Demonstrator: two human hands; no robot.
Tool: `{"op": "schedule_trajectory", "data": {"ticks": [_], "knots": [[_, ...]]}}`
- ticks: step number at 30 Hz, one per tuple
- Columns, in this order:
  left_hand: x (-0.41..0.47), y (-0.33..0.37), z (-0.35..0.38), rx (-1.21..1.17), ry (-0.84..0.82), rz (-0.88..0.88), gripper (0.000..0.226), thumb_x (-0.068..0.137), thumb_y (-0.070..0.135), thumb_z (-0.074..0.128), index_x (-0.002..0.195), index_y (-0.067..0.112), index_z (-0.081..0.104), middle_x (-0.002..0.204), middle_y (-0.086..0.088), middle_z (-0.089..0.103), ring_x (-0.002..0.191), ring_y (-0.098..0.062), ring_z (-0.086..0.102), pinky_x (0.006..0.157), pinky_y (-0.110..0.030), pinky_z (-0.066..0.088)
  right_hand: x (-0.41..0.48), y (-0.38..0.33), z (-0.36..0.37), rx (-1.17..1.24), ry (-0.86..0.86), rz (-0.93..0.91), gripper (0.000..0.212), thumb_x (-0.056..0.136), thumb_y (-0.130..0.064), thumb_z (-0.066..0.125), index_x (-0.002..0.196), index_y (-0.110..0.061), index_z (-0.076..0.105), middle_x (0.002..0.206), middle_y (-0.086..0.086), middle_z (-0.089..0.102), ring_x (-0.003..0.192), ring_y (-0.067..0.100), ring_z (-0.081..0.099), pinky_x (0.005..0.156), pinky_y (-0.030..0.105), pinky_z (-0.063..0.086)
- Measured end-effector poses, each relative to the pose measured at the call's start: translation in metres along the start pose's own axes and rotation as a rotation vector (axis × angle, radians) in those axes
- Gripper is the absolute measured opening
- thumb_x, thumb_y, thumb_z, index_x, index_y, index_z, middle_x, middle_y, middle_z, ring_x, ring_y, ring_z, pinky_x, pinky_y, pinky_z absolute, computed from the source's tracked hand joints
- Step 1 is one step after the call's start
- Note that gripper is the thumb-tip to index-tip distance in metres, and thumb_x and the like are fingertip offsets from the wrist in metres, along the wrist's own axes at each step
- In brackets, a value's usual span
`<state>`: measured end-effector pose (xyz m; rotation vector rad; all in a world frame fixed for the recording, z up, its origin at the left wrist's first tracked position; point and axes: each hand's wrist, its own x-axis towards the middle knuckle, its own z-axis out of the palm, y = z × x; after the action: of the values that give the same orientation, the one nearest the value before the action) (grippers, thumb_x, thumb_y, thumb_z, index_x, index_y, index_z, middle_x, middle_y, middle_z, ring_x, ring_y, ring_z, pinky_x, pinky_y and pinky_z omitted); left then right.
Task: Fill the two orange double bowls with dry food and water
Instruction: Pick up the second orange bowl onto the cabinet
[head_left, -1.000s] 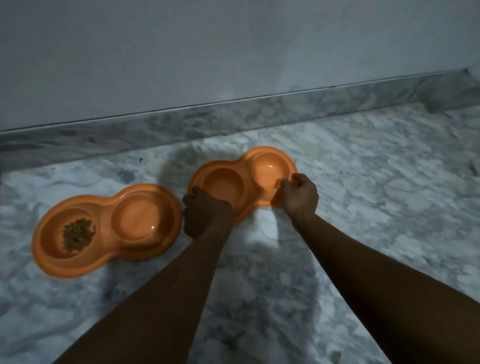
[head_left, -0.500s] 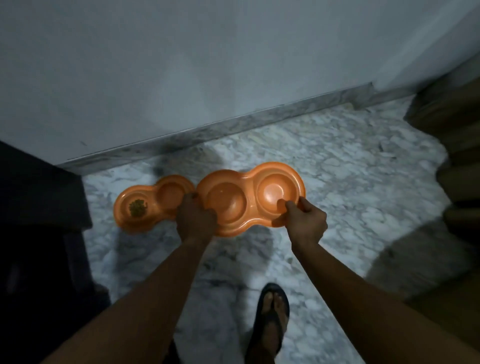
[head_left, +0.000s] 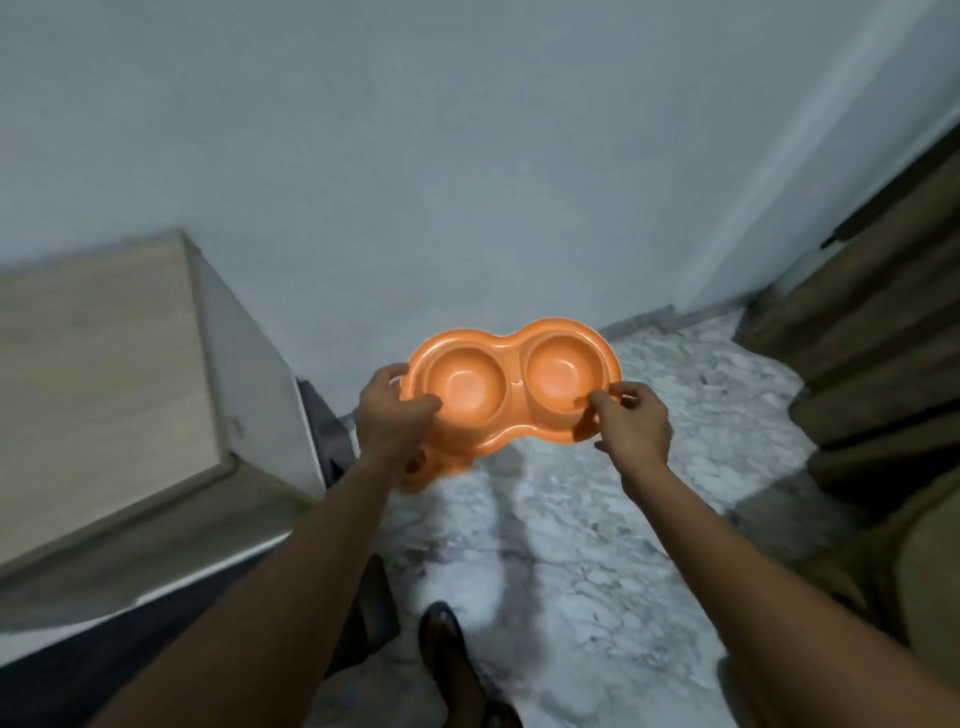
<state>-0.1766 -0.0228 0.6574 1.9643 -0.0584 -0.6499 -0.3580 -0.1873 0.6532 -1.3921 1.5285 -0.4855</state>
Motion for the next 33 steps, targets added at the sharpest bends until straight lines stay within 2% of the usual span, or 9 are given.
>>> {"op": "schedule_trajectory", "data": {"ticks": [2,5,12,18,21,25,29,31,33], "knots": [[-0.036,0.023,-0.047,-0.027,0.060,0.035,0.055,0.058,0.023,0.072,0.110,0.034,0.058,0.098,0.006,0.072,0.093,-0.021,0.071,0.091,-0.045,0.057,-0.042,-0.029,-0.003,0.056,-0.018,-0.040,0.034,0.069,-0.042,0.068,0.101,-0.031,0.065,0.101,-0.008,0.065,0.091,0.020,0.067,0.085,0.052,0.059],[-0.070,0.040,-0.109,-0.052,0.144,0.042,0.067,0.063,0.023,0.076,0.127,0.027,0.056,0.121,0.001,0.069,0.106,-0.021,0.067,0.097,-0.043,0.054,-0.098,-0.056,0.006,0.093,-0.081,-0.080,0.034,0.068,-0.044,0.067,0.098,-0.030,0.066,0.103,-0.004,0.068,0.090,0.020,0.067,0.085,0.052,0.059],[-0.135,0.019,-0.306,-0.136,0.292,-0.036,0.040,0.065,0.019,0.079,0.105,0.021,0.071,0.104,-0.003,0.074,0.096,-0.023,0.069,0.092,-0.040,0.056,-0.249,-0.111,0.069,0.020,-0.337,-0.278,0.033,0.070,-0.046,0.078,0.097,-0.030,0.067,0.105,-0.001,0.069,0.092,0.024,0.067,0.086,0.052,0.059],[-0.147,-0.053,-0.478,-0.180,0.354,-0.070,0.029,0.068,0.015,0.078,0.092,0.027,0.068,0.101,-0.005,0.072,0.095,-0.026,0.069,0.090,-0.045,0.057,-0.377,-0.124,0.183,-0.111,-0.504,-0.489,0.037,0.081,-0.041,0.080,0.111,-0.023,0.066,0.109,0.003,0.062,0.097,0.024,0.059,0.078,0.037,0.047],[-0.132,-0.092,-0.559,-0.189,0.382,-0.064,0.028,0.064,0.016,0.079,0.089,0.026,0.071,0.098,-0.006,0.074,0.092,-0.027,0.070,0.090,-0.045,0.058,-0.438,-0.122,0.252,-0.128,-0.539,-0.490,0.034,0.080,-0.041,0.079,0.106,-0.028,0.063,0.109,0.001,0.062,0.097,0.025,0.063,0.082,0.044,0.056],[-0.109,-0.139,-0.656,-0.175,0.390,-0.072,0.045,0.053,0.028,0.080,0.098,0.024,0.075,0.096,-0.002,0.076,0.091,-0.026,0.071,0.089,-0.047,0.058,-0.511,-0.112,0.334,-0.122,-0.544,-0.430,0.028,0.078,-0.040,0.078,0.098,-0.031,0.061,0.105,0.004,0.067,0.088,0.026,0.066,0.082,0.051,0.060],[-0.090,-0.165,-0.723,-0.123,0.375,-0.104,0.034,0.064,0.020,0.075,0.097,0.029,0.072,0.099,-0.004,0.074,0.094,-0.028,0.069,0.090,-0.049,0.057,-0.561,-0.110,0.394,-0.170,-0.554,-0.383,0.027,0.077,-0.041,0.078,0.095,-0.032,0.061,0.101,0.003,0.067,0.085,0.026,0.068,0.082,0.051,0.060],[-0.077,-0.173,-0.744,-0.096,0.375,-0.117,0.034,0.065,0.021,0.074,0.100,0.022,0.072,0.101,-0.008,0.074,0.093,-0.029,0.069,0.090,-0.050,0.057,-0.576,-0.109,0.416,-0.188,-0.566,-0.366,0.028,0.078,-0.040,0.078,0.097,-0.030,0.061,0.103,0.002,0.066,0.087,0.026,0.068,0.084,0.051,0.059],[-0.057,-0.185,-0.763,-0.067,0.426,-0.133,0.059,0.059,0.033,0.076,0.112,0.007,0.068,0.109,-0.016,0.072,0.098,-0.034,0.069,0.091,-0.049,0.055,-0.584,-0.111,0.440,-0.218,-0.573,-0.353,0.030,0.080,-0.040,0.078,0.102,-0.027,0.061,0.107,0.004,0.066,0.092,0.028,0.067,0.086,0.051,0.059]]}}
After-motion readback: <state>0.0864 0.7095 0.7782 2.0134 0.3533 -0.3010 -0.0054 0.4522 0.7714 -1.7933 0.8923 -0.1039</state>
